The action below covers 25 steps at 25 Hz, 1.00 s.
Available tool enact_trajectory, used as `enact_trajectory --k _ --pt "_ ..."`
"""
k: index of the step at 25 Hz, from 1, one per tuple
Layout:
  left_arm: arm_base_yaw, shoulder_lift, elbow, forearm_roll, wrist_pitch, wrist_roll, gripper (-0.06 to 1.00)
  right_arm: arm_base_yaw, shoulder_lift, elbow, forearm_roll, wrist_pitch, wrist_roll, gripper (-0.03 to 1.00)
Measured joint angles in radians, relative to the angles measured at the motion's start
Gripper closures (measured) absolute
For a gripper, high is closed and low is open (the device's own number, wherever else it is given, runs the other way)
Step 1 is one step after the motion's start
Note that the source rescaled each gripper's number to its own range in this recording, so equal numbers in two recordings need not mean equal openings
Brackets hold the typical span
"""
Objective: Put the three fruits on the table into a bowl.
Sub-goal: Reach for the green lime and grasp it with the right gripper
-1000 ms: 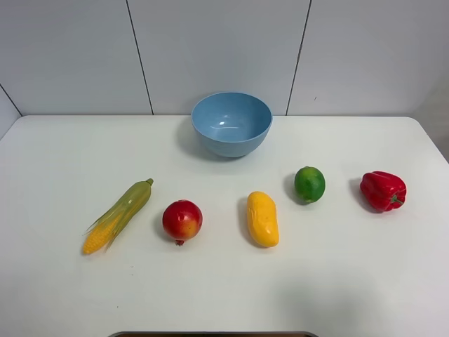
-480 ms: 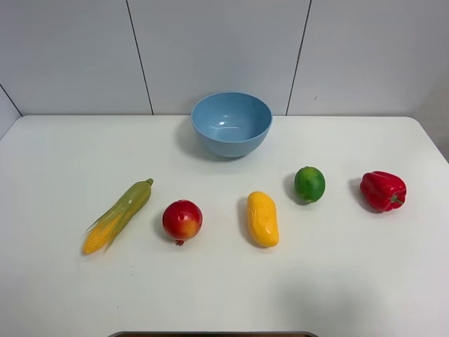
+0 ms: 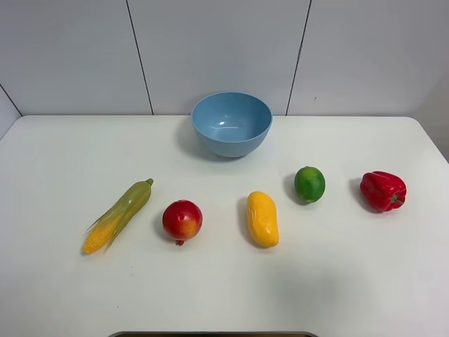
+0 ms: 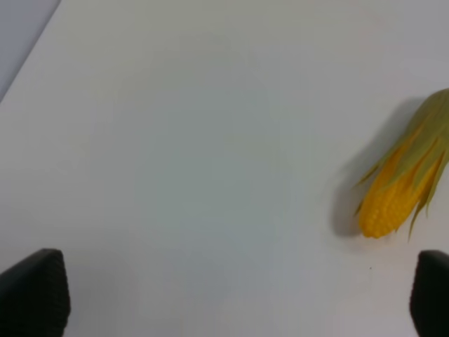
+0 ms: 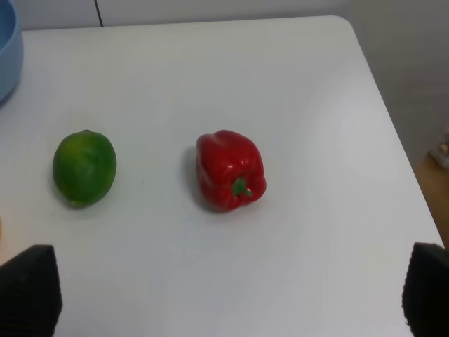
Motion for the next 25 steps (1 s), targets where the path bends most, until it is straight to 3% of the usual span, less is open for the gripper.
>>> enact_trajectory --k 8,17,25 --pt "0.0 0.0 0.0 0.0 0.0 0.0 -0.06 0.0 0.297 -0.151 0.008 -0.035 0.043 -0.03" --pt "0.0 0.0 0.0 0.0 0.0 0.0 -0.06 0.0 0.648 -0.242 0.102 -0.078 0.068 -0.03" --pt "0.0 0.0 0.0 0.0 0.0 0.0 -0.06 0.106 0.941 -0.378 0.109 -0.114 0.119 -0.03"
